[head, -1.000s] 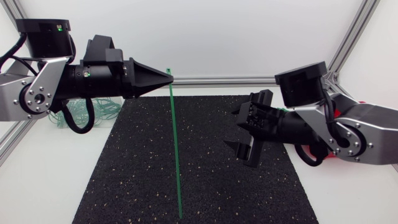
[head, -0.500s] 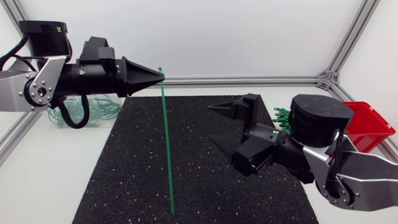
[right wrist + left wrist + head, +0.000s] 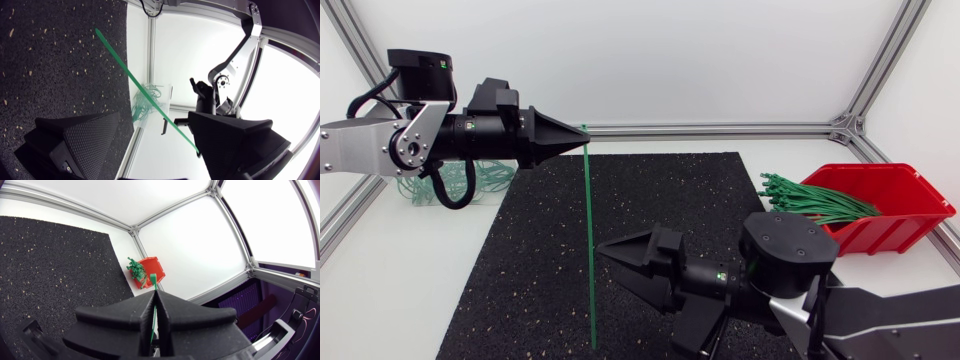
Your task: Take a green cable tie from the red box, thread the tail through the head to close it, then place it in the transparent bin on the left.
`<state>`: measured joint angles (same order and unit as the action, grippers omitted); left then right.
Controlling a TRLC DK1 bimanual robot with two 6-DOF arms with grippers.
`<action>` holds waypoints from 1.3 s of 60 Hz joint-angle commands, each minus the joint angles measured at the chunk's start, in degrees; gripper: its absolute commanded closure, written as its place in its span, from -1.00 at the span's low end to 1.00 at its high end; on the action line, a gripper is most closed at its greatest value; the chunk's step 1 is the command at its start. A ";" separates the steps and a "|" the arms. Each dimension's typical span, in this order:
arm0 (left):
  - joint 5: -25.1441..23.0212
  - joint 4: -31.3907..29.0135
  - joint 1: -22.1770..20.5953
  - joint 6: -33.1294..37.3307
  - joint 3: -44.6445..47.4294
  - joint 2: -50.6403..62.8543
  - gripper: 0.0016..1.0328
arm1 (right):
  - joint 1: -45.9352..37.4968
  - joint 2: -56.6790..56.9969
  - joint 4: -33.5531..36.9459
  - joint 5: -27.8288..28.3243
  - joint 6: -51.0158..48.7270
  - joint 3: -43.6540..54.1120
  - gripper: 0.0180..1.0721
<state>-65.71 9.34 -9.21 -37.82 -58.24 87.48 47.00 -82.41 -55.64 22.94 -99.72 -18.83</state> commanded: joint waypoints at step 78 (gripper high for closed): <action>-3.11 -1.35 1.04 -2.17 -0.91 0.32 0.92 | 9.60 -5.48 -1.40 -3.43 -11.37 2.04 0.80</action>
<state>-67.70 8.36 -8.29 -39.00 -58.67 87.70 56.21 -87.46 -55.99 19.75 -108.99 -17.28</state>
